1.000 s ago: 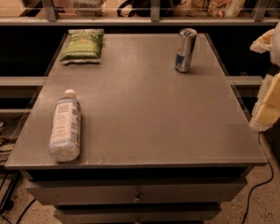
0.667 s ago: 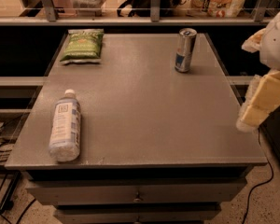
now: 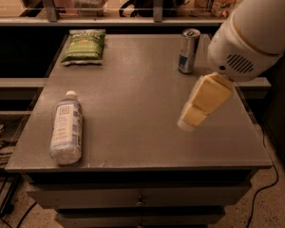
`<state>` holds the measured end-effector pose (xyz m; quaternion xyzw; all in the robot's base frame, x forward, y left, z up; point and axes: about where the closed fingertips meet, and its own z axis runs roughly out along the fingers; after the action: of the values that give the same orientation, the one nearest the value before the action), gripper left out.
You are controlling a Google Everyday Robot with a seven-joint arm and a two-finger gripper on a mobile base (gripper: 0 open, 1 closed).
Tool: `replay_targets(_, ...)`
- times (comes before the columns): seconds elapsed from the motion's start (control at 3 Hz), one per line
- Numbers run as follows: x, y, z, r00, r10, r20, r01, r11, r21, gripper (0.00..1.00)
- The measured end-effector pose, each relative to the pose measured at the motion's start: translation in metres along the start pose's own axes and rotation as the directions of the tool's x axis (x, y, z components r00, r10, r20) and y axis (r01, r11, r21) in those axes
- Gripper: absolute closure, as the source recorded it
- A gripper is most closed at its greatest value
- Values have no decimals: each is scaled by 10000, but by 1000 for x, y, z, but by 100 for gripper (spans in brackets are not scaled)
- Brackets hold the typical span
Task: Move blue plastic bottle near green jalapeno chip bag
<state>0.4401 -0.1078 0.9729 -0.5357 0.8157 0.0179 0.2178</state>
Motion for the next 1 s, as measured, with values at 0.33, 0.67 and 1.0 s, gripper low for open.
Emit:
replay_targets(0.33,-5,2,-3,9956,931,86,-932,9956,74,0)
replay_targets(0.67,-10,4,-1,9921,1254,78,-1255,9919,169,0)
replay_targets(1.0,-29,16,13,9796,2004,152,-2005,9797,31,0)
